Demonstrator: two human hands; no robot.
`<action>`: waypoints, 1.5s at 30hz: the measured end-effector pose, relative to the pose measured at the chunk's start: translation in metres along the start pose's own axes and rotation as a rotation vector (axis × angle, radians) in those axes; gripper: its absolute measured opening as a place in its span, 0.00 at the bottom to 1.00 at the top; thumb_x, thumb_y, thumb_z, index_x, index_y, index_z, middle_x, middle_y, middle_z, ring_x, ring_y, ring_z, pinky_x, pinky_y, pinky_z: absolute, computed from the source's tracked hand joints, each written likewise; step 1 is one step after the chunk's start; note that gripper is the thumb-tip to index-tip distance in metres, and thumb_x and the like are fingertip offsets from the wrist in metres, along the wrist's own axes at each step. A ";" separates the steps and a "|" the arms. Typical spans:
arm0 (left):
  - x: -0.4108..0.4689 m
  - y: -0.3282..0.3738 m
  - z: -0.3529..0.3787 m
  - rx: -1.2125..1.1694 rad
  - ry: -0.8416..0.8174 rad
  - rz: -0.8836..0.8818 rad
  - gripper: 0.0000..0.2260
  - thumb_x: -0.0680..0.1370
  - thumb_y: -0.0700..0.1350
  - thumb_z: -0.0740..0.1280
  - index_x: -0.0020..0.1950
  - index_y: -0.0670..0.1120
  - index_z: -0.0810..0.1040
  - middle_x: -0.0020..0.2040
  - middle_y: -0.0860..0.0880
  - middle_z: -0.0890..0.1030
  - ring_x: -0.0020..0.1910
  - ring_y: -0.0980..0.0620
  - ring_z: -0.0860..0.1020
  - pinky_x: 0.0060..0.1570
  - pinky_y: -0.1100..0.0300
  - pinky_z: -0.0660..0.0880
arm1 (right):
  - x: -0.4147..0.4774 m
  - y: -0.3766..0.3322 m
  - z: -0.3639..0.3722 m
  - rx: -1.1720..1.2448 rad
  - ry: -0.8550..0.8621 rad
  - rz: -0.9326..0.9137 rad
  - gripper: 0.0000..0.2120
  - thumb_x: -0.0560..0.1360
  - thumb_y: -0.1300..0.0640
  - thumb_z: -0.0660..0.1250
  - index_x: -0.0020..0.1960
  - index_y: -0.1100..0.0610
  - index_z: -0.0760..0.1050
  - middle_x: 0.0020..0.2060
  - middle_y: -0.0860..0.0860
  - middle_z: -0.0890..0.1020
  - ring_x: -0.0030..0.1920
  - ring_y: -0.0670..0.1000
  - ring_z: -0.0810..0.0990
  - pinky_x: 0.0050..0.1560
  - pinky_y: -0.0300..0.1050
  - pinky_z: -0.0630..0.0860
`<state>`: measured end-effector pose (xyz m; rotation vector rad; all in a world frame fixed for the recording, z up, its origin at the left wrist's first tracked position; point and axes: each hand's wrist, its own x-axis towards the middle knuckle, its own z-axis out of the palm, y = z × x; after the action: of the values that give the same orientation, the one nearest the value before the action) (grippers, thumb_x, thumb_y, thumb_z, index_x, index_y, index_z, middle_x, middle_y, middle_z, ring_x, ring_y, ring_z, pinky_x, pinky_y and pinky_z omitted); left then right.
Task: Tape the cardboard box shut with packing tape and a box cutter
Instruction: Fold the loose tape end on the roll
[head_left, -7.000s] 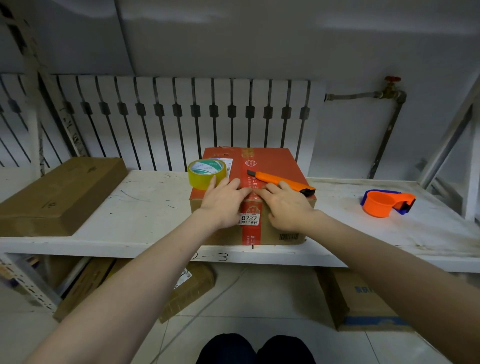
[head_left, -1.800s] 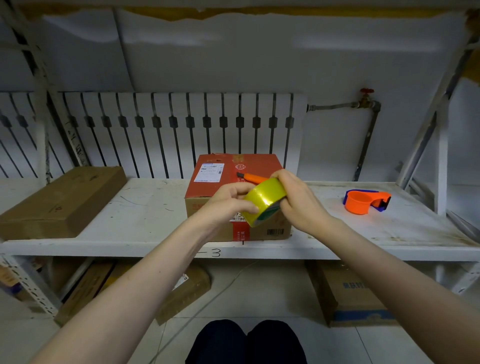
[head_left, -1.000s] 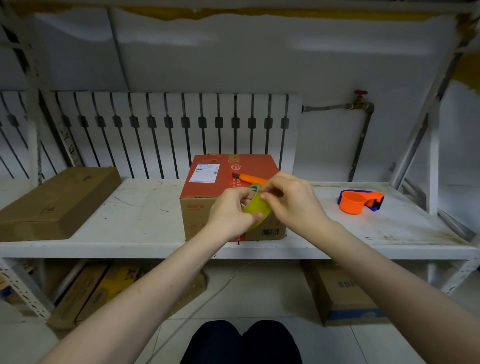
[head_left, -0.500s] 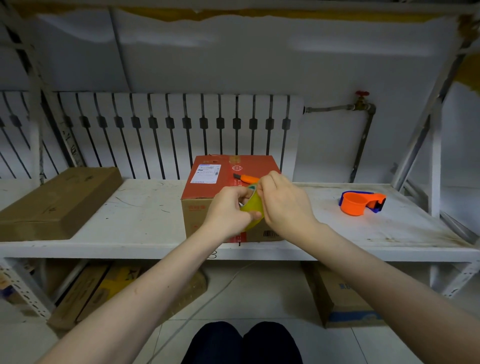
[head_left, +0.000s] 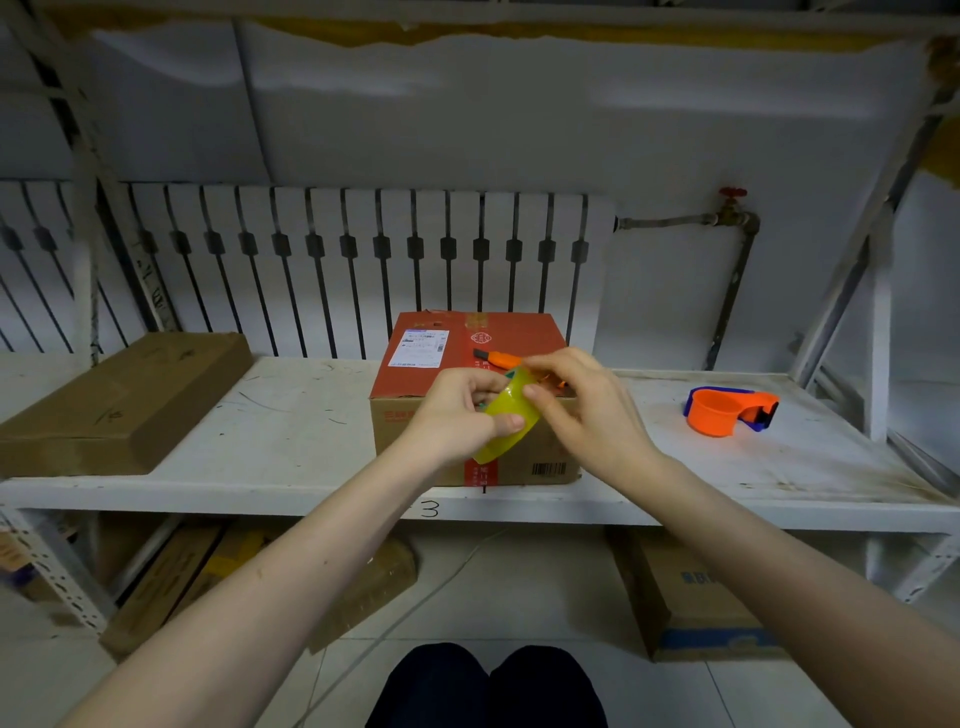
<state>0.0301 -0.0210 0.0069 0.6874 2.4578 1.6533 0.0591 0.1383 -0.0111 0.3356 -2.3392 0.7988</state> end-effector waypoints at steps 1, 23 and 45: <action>0.000 0.001 0.000 0.032 0.003 0.014 0.19 0.71 0.39 0.73 0.61 0.42 0.77 0.54 0.48 0.80 0.54 0.52 0.77 0.53 0.57 0.73 | 0.002 -0.002 -0.002 0.017 0.011 -0.003 0.12 0.74 0.53 0.68 0.57 0.54 0.78 0.48 0.47 0.78 0.47 0.45 0.78 0.46 0.44 0.78; -0.007 0.000 -0.004 0.137 0.032 0.147 0.09 0.70 0.46 0.74 0.48 0.46 0.80 0.47 0.46 0.82 0.49 0.47 0.79 0.53 0.46 0.77 | 0.008 -0.006 -0.003 -0.139 0.150 -0.065 0.04 0.77 0.62 0.57 0.44 0.56 0.69 0.42 0.47 0.71 0.43 0.50 0.72 0.38 0.45 0.70; 0.074 -0.019 -0.061 0.358 -0.168 0.042 0.25 0.73 0.50 0.70 0.68 0.46 0.71 0.59 0.50 0.74 0.58 0.51 0.73 0.56 0.58 0.73 | 0.089 -0.041 0.002 0.390 -0.127 0.514 0.08 0.77 0.62 0.63 0.42 0.61 0.78 0.32 0.51 0.78 0.32 0.45 0.75 0.36 0.37 0.75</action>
<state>-0.0620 -0.0477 0.0266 0.8828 2.6525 1.1188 0.0068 0.1016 0.0640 -0.0696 -2.4071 1.5274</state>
